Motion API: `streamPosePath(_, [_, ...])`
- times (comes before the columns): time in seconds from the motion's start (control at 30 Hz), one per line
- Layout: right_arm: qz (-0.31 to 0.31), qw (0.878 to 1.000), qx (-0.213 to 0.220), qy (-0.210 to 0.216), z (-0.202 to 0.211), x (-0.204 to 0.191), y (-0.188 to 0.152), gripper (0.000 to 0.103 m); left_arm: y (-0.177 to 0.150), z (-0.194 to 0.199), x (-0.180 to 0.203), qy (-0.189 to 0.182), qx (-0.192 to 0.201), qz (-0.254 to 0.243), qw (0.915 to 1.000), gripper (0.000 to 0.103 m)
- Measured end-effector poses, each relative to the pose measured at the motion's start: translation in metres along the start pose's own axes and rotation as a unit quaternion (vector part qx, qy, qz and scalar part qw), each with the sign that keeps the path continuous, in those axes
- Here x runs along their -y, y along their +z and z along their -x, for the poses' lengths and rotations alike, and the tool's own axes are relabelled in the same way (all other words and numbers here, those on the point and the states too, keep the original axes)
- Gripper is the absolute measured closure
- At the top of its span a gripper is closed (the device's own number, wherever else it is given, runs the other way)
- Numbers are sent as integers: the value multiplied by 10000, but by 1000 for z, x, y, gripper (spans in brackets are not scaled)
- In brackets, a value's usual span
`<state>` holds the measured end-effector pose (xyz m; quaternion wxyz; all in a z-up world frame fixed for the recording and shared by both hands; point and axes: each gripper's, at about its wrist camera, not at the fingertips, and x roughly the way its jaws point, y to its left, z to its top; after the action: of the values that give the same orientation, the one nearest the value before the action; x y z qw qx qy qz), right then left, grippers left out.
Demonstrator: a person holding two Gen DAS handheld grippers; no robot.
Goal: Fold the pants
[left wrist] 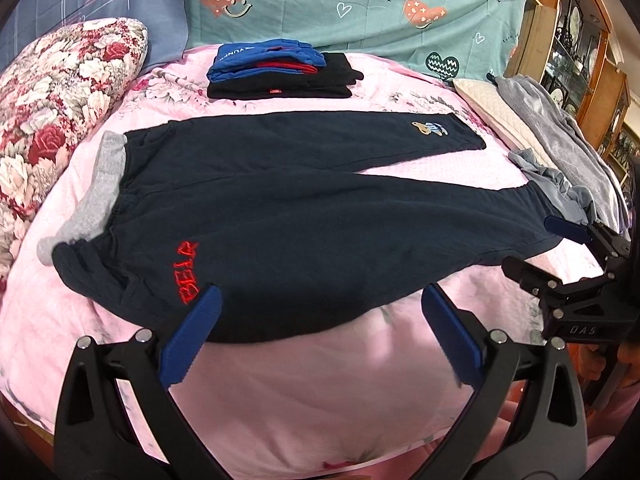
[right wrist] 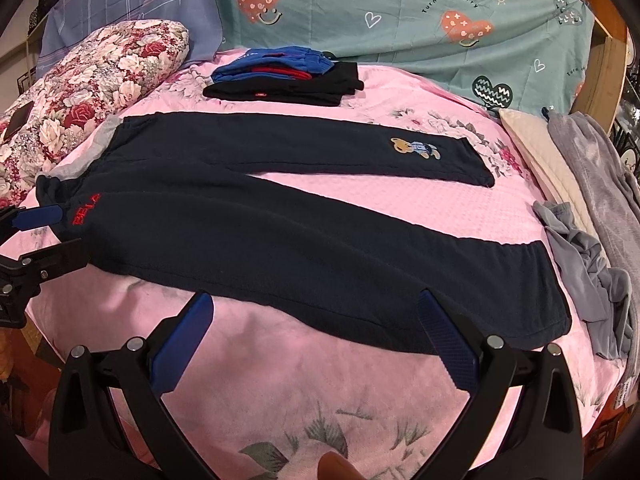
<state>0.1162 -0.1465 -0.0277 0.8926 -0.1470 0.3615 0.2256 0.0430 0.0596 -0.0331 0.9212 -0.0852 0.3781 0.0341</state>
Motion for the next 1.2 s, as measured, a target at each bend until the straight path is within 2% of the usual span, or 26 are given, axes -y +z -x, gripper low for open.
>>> streamPosePath(0.1, [178,9996,59,228,1,-10,5,1,3,7,-14,115,76,-30,9999,2])
streamPosePath(0.23, [744,9957,142,532,1,-35,11,1,8,15,-54,429,136,279,9986,2])
streamPosePath(0.33, [1248,9864,224,1049,0,-60,18,1,9,23,-95,850,174,645,9941,2])
streamPosePath(0.43, [1603,9753,282,1493,-1,-81,24,1,9,32,-139,1013,160,1155,9880,2])
streamPosePath(0.47, [1736,9701,286,1672,-3,-91,27,1,8,34,-156,1001,153,1414,9848,2])
streamPosePath(0.6, [2148,9527,214,2140,-12,-124,33,17,6,29,-190,796,-33,2002,9765,2])
streamPosePath(0.7, [2430,9409,168,2354,-23,-149,37,25,7,17,-202,261,-244,2309,9723,3])
streamPosePath(0.8, [2689,9303,40,2494,-37,-170,36,32,11,1,-205,-241,-412,2410,9693,5])
streamPosePath(0.87, [2820,9265,-73,2490,-47,-184,36,36,12,-8,-205,-272,-517,2409,9688,21])
streamPosePath(0.93, [2871,9260,-132,2446,-53,-192,35,45,13,-21,-206,-439,-677,2399,9674,72])
streamPosePath(0.97, [2870,9258,-155,2454,-53,-194,35,64,12,-29,-209,-552,-793,2429,9652,75])
streamPosePath(1.0, [2848,9255,-198,2489,-54,-196,35,88,11,-31,-211,-585,-783,2459,9644,77])
streamPosePath(1.03, [2806,9243,-225,2576,-54,-198,37,95,11,-31,-213,-639,-743,2471,9640,79])
streamPosePath(1.1, [2782,9270,-138,2513,-50,-201,42,96,13,-27,-214,-697,-651,2416,9657,83])
streamPosePath(1.2, [2628,9233,96,2801,-30,-202,55,96,19,-8,-214,-740,-350,2317,9693,86])
